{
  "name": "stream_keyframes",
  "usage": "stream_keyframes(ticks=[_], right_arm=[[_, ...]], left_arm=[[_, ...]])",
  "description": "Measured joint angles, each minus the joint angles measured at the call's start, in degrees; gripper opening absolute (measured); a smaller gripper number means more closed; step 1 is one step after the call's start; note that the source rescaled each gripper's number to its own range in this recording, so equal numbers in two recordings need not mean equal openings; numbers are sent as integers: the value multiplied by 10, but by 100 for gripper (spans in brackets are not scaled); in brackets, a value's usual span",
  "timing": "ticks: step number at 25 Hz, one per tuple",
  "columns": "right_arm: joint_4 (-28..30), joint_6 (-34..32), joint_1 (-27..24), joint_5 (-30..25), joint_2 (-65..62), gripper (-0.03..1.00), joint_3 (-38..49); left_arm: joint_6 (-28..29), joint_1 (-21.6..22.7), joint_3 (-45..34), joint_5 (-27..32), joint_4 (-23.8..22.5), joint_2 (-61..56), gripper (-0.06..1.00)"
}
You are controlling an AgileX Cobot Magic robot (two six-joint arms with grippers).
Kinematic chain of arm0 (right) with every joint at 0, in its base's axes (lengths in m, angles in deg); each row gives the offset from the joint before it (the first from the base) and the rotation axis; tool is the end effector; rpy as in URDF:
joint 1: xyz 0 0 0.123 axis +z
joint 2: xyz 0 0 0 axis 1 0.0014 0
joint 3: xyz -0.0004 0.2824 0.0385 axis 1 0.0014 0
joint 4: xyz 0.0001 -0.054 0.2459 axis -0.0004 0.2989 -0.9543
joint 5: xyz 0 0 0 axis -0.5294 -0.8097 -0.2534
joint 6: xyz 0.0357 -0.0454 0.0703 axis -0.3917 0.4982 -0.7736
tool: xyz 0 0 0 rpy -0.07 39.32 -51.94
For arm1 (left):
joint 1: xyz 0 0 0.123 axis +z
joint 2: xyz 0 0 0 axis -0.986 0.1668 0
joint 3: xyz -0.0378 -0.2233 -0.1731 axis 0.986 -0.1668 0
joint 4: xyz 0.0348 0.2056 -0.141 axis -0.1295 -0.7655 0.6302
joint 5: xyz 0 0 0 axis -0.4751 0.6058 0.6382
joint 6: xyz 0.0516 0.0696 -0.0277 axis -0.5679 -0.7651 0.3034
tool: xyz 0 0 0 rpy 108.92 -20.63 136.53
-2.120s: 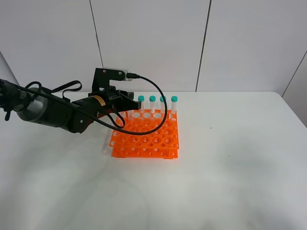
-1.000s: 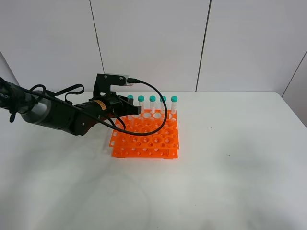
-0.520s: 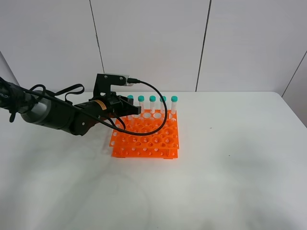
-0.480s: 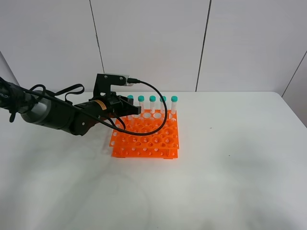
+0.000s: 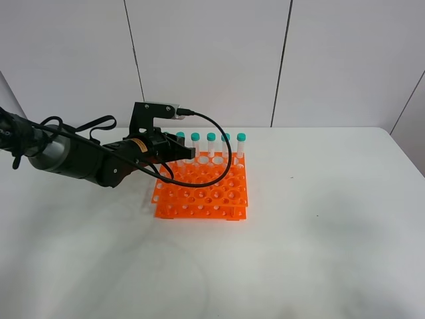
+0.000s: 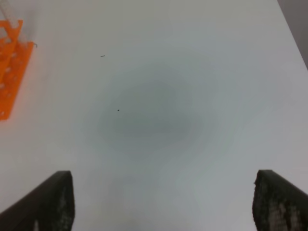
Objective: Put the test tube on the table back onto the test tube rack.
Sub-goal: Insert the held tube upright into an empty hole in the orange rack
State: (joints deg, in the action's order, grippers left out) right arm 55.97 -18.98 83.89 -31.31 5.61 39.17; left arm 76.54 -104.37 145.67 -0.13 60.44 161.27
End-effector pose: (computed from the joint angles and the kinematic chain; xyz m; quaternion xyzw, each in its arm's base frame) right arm 0.0124 0.0014 0.2786 0.0108 0.8699 -0.0287 0.4922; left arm 0.3722 -0.1608 0.1323 0.0791 0.8295 -0.1484 0.5325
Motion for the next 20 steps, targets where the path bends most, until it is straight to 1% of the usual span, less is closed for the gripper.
stream_keyframes(ticks=[17,20], right_arm=[[0,0,0,0,0,92,0],[0,0,0,0,0,92,0]], left_arm=[[0,0,1,23,1,-5,0],[-1,0,3,35,1,-5,0]])
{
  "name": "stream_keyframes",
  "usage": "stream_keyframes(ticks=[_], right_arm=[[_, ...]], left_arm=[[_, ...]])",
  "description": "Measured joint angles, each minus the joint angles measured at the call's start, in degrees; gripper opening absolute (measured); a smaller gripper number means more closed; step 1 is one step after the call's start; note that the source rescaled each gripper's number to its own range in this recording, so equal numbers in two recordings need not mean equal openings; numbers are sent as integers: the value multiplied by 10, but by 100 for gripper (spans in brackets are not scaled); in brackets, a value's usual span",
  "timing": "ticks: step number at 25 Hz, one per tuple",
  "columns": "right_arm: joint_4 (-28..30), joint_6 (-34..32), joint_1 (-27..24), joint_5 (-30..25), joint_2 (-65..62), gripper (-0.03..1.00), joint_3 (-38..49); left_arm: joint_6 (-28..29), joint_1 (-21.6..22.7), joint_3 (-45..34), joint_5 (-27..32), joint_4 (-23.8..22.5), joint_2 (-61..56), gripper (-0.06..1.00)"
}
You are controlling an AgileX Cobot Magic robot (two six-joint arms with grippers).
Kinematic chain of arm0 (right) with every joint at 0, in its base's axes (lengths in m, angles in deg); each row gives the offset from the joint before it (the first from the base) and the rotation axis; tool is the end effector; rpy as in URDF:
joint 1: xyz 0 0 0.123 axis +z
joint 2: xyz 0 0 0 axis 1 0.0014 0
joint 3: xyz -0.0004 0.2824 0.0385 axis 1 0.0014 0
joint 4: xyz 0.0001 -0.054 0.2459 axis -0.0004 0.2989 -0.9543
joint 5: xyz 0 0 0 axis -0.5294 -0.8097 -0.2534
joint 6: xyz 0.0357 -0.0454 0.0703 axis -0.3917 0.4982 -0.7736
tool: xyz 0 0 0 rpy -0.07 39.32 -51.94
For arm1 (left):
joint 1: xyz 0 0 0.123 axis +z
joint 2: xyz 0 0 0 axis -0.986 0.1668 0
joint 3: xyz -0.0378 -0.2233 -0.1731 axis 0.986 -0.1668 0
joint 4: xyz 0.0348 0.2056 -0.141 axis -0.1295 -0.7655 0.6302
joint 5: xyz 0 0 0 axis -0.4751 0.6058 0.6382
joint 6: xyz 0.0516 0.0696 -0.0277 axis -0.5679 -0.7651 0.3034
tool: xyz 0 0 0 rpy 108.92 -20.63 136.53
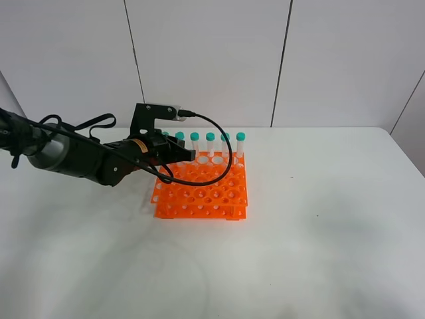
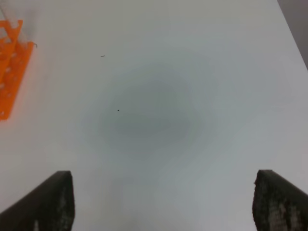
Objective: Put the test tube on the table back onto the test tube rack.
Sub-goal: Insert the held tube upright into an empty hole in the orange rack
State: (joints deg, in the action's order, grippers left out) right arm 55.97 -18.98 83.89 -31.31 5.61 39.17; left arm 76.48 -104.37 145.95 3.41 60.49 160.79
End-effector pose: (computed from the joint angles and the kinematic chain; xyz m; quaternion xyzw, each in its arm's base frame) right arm 0.0124 0.0014 0.2786 0.0108 0.8699 -0.0287 0.4922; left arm 0.3709 -0.1607 0.1318 0.0812 0.8425 -0.1444 0.5125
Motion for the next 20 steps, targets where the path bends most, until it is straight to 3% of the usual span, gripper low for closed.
stream_keyframes(ticks=[14,20], right_arm=[[0,0,0,0,0,92,0],[0,0,0,0,0,92,0]], left_arm=[[0,0,0,2,-1,0,0],[0,0,-3,8,0,3,22]])
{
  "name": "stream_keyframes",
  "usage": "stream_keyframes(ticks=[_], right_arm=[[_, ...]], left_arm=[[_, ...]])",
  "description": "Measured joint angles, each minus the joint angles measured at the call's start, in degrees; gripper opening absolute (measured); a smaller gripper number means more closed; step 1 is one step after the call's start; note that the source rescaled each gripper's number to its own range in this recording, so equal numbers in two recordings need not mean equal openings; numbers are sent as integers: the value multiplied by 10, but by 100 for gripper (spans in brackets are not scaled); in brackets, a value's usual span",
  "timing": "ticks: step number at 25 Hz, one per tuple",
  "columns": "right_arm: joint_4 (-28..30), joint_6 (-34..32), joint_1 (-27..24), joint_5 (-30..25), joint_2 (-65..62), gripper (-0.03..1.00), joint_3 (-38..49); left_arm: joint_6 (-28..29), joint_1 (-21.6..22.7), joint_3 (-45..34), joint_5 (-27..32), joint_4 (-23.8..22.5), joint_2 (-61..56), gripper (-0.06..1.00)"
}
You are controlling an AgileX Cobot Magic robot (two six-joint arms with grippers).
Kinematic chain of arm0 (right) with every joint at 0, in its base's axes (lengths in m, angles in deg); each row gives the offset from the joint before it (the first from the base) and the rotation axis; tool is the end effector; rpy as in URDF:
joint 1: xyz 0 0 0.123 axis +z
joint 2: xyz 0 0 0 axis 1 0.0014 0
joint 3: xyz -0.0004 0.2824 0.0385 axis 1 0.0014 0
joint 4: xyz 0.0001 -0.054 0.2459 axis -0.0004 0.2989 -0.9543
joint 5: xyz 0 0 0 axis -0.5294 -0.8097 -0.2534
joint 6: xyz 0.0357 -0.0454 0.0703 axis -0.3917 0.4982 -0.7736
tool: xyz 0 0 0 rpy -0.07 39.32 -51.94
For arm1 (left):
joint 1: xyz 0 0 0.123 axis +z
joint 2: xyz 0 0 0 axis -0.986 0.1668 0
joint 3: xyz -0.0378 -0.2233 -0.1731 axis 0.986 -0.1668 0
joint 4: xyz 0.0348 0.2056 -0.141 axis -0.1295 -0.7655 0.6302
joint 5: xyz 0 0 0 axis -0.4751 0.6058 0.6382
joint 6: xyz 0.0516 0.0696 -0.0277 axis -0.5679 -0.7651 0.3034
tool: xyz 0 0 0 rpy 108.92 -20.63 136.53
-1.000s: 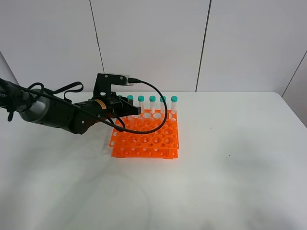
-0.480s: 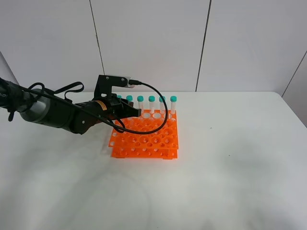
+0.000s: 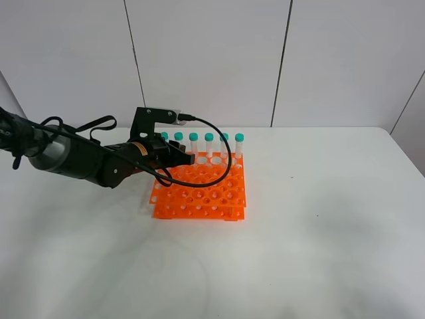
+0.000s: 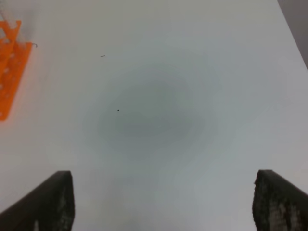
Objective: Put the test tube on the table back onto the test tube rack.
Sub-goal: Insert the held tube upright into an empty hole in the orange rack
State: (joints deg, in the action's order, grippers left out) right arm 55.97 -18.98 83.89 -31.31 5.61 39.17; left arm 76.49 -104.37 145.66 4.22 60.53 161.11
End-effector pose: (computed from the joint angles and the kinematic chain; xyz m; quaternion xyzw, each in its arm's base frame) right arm 0.0124 0.0014 0.2786 0.0108 0.8699 -0.0287 0.4922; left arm 0.3693 -0.1601 0.1271 0.0817 0.8491 -0.1417 0.5023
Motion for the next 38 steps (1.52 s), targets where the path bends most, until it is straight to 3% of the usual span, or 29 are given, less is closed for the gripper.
stream_keyframes(ticks=[5,22,28,33,36,38], right_arm=[[0,0,0,0,0,92,0],[0,0,0,0,0,92,0],[0,0,0,0,0,92,0],[0,0,0,0,0,92,0],[0,0,0,0,0,92,0],[0,0,0,0,0,92,0]], left_arm=[[0,0,0,0,0,1,27],[1,0,0,18,0,-31,27],[1,0,0,43,1,-82,27],[-35,11,0,109,1,-157,28],[-85,32,0,162,0,-200,45],[-118,47,0,213,-1,-223,74]])
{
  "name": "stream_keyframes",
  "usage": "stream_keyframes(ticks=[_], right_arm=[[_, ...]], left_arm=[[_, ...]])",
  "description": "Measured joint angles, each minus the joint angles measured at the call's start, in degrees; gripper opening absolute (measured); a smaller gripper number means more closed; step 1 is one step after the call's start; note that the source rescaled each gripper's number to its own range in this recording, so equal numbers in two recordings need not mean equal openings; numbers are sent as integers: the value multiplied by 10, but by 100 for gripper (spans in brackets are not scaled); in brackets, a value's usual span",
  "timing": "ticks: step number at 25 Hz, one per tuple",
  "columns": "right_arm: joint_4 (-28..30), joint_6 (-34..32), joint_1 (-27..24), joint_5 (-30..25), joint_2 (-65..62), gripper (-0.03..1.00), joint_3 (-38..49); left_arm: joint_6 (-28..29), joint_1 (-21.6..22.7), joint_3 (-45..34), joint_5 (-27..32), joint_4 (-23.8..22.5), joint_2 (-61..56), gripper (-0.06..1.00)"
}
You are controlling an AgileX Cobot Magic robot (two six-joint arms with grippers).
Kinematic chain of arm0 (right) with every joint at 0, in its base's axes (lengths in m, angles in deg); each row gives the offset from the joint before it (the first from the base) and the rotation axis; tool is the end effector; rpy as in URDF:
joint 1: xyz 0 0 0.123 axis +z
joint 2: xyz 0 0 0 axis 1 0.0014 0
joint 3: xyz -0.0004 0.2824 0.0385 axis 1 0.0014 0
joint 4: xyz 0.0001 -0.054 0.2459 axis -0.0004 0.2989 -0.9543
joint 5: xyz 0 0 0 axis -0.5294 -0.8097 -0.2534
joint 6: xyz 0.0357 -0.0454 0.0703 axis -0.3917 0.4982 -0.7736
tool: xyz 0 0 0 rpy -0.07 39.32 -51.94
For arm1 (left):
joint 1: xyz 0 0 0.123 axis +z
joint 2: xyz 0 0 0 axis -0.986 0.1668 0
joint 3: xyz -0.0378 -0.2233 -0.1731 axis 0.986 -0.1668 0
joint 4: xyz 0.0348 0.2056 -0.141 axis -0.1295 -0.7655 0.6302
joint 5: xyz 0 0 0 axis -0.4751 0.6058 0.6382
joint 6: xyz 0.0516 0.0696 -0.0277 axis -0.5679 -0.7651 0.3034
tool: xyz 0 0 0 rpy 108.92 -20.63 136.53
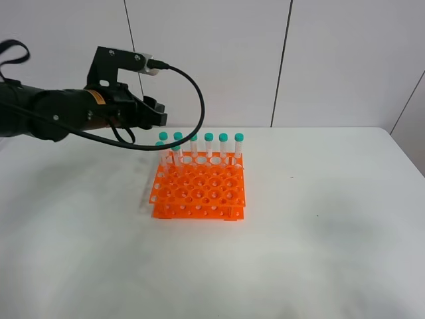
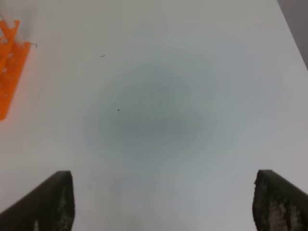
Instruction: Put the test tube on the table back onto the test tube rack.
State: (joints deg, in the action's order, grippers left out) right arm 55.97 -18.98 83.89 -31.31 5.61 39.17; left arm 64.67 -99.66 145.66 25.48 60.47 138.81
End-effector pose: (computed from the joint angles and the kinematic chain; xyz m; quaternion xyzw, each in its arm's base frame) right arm 0.0124 0.0014 0.2786 0.0108 0.8699 -0.0287 0.4922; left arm 0.3420 -0.1186 0.2473 0.1380 0.8367 -0.0854 0.5231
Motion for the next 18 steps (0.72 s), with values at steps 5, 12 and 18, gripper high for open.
stream_keyframes(ticks=[5,12,18], right_arm=[[0,0,0,0,0,92,0],[0,0,0,0,0,92,0],[0,0,0,0,0,92,0]], left_arm=[[-27,41,0,119,-19,-52,97],[-32,90,0,306,-41,-190,100],[-34,131,0,456,-42,-341,100]])
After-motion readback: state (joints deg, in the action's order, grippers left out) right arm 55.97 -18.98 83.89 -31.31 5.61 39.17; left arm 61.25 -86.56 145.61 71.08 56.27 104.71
